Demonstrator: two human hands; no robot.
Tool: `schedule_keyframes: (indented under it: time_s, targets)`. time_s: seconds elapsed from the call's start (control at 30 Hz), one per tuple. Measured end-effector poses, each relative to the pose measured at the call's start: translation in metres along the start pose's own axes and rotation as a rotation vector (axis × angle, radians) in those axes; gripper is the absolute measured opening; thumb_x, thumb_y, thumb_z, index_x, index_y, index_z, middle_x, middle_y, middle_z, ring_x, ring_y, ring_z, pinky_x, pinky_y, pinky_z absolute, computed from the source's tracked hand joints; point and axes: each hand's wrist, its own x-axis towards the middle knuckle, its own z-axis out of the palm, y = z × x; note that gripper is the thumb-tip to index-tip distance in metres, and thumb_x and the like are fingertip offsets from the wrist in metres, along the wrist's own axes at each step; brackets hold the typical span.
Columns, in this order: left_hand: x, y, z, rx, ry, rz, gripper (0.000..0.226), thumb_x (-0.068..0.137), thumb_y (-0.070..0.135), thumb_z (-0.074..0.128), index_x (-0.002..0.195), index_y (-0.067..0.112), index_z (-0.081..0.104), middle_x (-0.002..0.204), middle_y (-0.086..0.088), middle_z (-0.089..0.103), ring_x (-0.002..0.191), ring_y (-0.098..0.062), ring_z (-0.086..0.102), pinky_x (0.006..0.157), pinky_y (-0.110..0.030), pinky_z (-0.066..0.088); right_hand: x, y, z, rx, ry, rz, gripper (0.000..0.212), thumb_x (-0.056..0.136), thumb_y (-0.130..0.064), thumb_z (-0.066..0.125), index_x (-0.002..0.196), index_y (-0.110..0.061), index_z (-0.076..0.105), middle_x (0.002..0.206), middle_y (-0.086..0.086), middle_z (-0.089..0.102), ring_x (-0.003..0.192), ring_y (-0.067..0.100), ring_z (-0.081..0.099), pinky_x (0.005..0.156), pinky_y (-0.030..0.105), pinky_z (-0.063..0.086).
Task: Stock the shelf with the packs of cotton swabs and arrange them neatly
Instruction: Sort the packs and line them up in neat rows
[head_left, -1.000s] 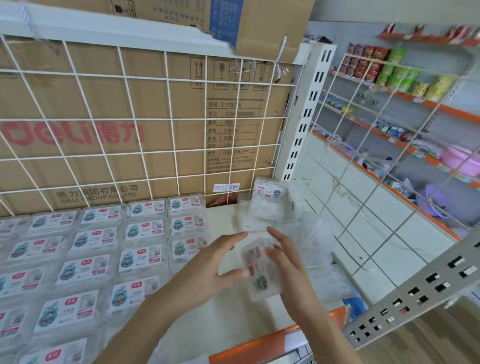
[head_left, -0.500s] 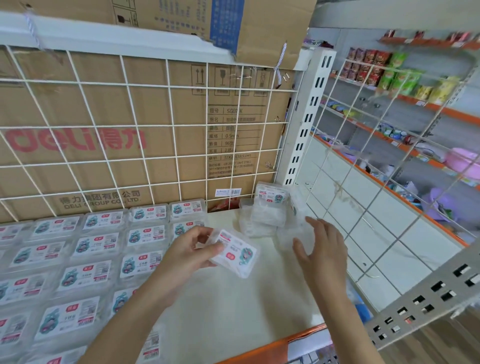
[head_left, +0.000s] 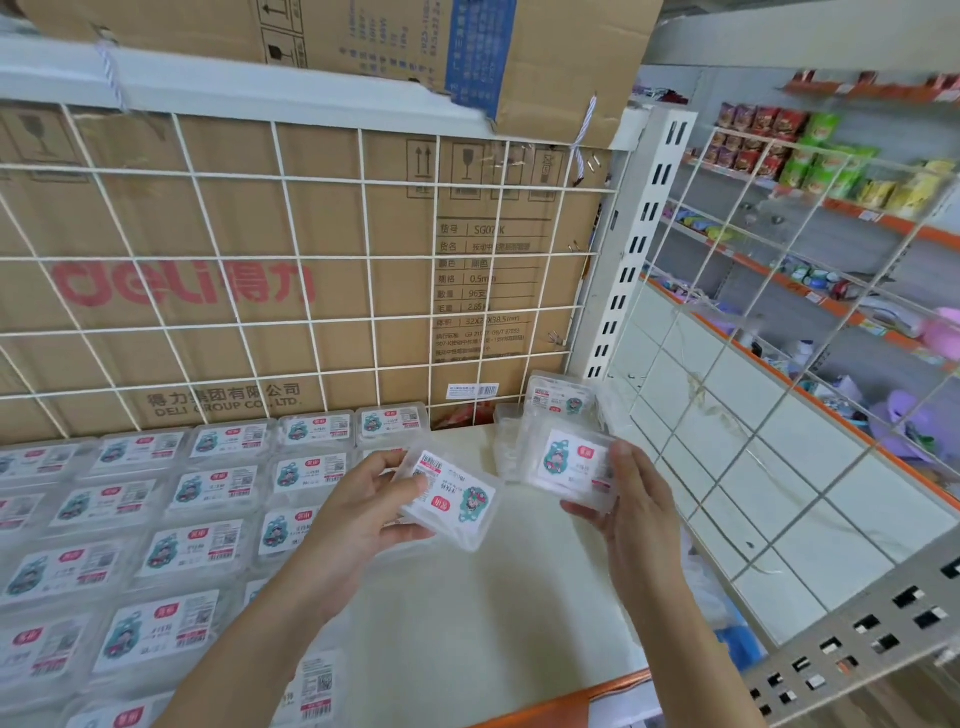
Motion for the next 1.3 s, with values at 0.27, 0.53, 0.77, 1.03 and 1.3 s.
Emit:
schedule_keyframes:
  time_s: [0.27,0.53,0.77,1.03,1.3]
  targets:
    - [-0.002,0.005,-0.004,0.03,0.095,0.032,0.042,0.066,0.023,0.07,0.104,0.012,0.058,0.079,-0.002,0.072,0.079,-0.018,0.068,0.07,-0.032,0.052,-0.009,-0.003,0.014,0.054,-0.24,0.1,0.02,0.078,-0.013,0.062,0.098,-0.008,0.059,0.08,0.007,0.07,0.07,0.017,0.066,0.053,0.021,0.051]
    - [-0.009,0.012,0.002,0.134,-0.003,0.059,0.028,0.079,0.022,0.069,0.106,0.014,0.065,0.093,-0.005,0.073,0.085,-0.022,0.069,0.067,-0.026,0.051,-0.017,-0.002,0.04,-0.182,-0.51,0.012,0.026,0.068,-0.025,0.069,0.087,-0.007,0.07,0.075,0.003,0.067,0.069,0.011,0.061,0.063,0.019,0.045]
    - [-0.018,0.017,0.021,0.156,-0.019,-0.008,0.025,0.098,0.028,0.044,0.105,0.02,0.067,0.086,-0.007,0.07,0.07,-0.012,0.068,0.052,-0.02,0.049,-0.026,0.007,0.06,-0.294,-0.637,-0.028,0.022,0.076,-0.027,0.061,0.091,-0.011,0.062,0.082,-0.001,0.066,0.074,0.007,0.064,0.063,0.017,0.046]
    - [-0.022,0.005,0.018,0.305,0.02,0.196,0.065,0.06,0.057,0.069,0.12,0.046,0.046,0.129,0.017,0.048,0.117,0.0,0.05,0.096,-0.024,0.044,-0.026,0.011,0.059,-0.112,-0.378,0.118,0.032,0.076,-0.021,0.066,0.107,-0.011,0.061,0.095,0.011,0.065,0.081,0.017,0.065,0.067,0.027,0.052]
    - [-0.029,-0.011,0.016,0.652,0.054,0.478,0.068,0.065,0.019,0.075,0.118,0.046,0.042,0.119,0.019,0.051,0.102,0.004,0.051,0.08,-0.009,0.041,-0.033,0.01,0.044,0.032,-0.379,0.279,0.041,0.074,-0.015,0.069,0.114,-0.018,0.059,0.096,0.012,0.065,0.087,0.021,0.069,0.067,0.03,0.055]
